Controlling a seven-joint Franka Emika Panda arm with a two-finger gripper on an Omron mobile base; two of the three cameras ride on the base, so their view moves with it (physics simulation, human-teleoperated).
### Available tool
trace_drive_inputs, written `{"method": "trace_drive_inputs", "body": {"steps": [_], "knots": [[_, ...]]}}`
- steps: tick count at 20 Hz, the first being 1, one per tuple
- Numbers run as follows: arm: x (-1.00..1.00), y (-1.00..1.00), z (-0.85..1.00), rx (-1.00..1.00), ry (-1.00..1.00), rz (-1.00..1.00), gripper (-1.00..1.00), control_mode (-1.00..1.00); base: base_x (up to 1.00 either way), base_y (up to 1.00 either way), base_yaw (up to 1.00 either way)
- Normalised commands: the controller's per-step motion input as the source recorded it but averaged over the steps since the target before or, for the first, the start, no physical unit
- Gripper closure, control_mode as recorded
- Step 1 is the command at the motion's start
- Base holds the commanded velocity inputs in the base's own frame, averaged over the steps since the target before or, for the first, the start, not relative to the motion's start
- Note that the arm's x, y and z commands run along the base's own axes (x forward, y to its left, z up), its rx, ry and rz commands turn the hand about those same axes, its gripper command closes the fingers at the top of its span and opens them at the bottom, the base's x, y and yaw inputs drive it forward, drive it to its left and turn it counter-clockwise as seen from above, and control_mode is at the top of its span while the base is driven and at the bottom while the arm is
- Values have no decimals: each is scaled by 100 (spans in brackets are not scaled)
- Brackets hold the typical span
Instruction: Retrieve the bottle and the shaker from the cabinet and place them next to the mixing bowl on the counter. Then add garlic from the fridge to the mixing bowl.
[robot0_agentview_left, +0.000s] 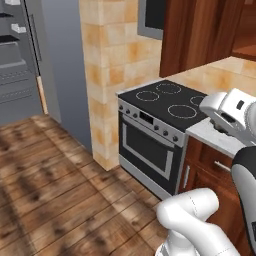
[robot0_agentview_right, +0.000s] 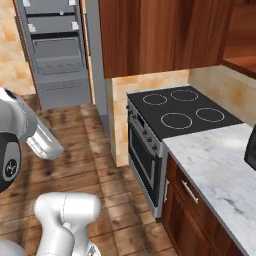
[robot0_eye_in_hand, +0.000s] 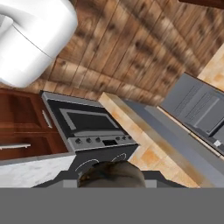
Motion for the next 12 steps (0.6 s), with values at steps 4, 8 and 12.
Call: {"method": "trace_drive_inputs", "body": {"steps": [4,8,12], "knots": [[0,0,0,0,0,0,100,100,-29,0,-24],[0,0,0,0,0,0,100,100,-32,-1,-27],[0,0,0,0,0,0,100,100,-35,-2,-29]]}}
